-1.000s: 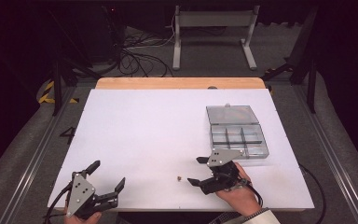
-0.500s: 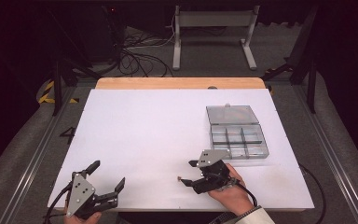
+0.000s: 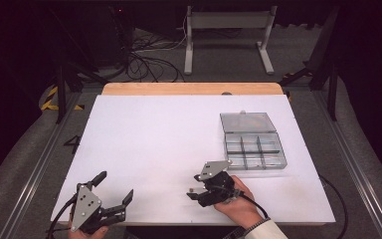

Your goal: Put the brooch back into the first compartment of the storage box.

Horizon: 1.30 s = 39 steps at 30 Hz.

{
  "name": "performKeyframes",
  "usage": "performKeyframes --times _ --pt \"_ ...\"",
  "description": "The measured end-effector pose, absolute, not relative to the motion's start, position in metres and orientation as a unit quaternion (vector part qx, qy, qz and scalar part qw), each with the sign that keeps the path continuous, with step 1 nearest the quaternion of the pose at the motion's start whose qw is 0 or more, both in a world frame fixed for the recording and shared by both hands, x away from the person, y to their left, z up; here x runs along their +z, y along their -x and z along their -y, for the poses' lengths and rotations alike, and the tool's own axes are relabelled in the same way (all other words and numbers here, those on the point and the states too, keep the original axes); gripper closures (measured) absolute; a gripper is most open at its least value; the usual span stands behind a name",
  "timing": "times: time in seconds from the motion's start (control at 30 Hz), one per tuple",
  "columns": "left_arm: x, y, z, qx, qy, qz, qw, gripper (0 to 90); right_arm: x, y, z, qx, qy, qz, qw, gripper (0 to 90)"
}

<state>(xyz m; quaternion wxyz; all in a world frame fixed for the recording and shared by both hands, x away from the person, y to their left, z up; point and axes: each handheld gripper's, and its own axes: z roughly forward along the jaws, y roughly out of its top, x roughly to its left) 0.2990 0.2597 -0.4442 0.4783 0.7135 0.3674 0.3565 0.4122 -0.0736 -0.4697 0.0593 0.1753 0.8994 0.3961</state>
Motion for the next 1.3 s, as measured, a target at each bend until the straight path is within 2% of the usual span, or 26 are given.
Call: performKeyframes --times 0.57,1.07,1.3 --pt "-0.444 -0.299 -0.26 0.356 -0.714 -0.367 0.478 8.7 -0.477 -0.414 0.061 0.384 -0.169 -0.906 0.061 42.8" --pt "-0.444 -0.3 -0.26 0.359 -0.717 -0.364 0.475 8.7 -0.473 -0.417 0.056 0.341 -0.158 -0.923 0.08 60.1" --pt "-0.444 -0.3 -0.259 0.354 -0.716 -0.366 0.477 8.8 -0.473 -0.418 0.052 0.326 -0.156 -0.929 0.079 64.3"
